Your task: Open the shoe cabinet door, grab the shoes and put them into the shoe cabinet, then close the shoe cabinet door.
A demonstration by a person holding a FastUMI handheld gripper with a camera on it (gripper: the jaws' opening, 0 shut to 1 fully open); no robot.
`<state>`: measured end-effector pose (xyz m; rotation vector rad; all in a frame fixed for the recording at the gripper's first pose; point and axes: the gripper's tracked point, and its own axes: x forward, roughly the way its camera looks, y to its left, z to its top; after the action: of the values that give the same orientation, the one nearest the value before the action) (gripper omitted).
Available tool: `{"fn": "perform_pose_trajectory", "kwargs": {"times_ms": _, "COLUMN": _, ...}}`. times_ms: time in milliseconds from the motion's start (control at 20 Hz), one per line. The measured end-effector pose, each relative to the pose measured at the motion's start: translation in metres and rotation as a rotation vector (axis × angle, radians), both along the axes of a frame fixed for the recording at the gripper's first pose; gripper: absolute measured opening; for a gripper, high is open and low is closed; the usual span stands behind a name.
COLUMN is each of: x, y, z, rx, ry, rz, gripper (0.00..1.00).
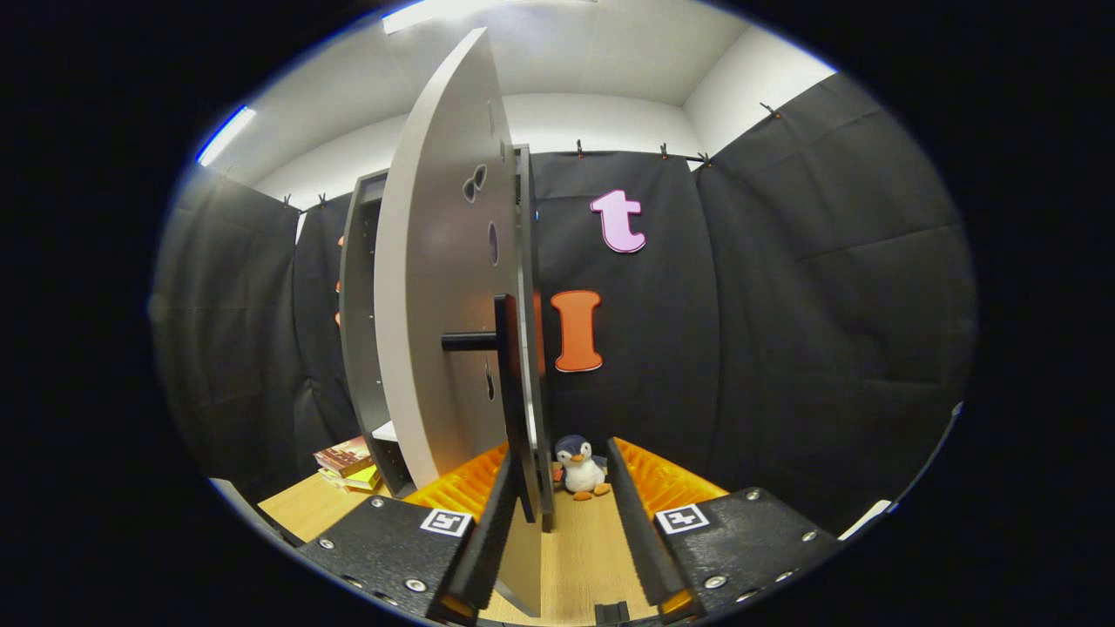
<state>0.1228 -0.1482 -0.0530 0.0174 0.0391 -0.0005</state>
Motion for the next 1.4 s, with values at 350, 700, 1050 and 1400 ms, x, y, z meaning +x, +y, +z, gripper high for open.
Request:
{"fn": "perform_pose_trajectory", "kwargs": {"times_ms": 350, "x": -0.030, "y": -0.007, "z": 0.000, "rx": -0.025, "ry": 0.008, "rz": -0.069, "gripper": 0.83}}
{"fn": "perform_pose_trajectory", "kwargs": {"times_ms": 700, "x": -0.062, "y": 0.029, "z": 0.016, "rx": -0.074, "ry": -0.007, "rz": -0.121, "gripper": 0.85}}
{"fn": "perform_pose_trajectory", "kwargs": {"times_ms": 1050, "x": -0.056, "y": 0.126, "z": 0.015, "rx": -0.077, "ry": 0.007, "rz": -0.066, "gripper": 0.88}}
{"fn": "perform_pose_trajectory", "kwargs": {"times_ms": 1400, "x": -0.034, "y": 0.218, "z": -0.015, "rx": -0.070, "ry": 0.044, "rz": 0.023, "gripper": 0.92}}
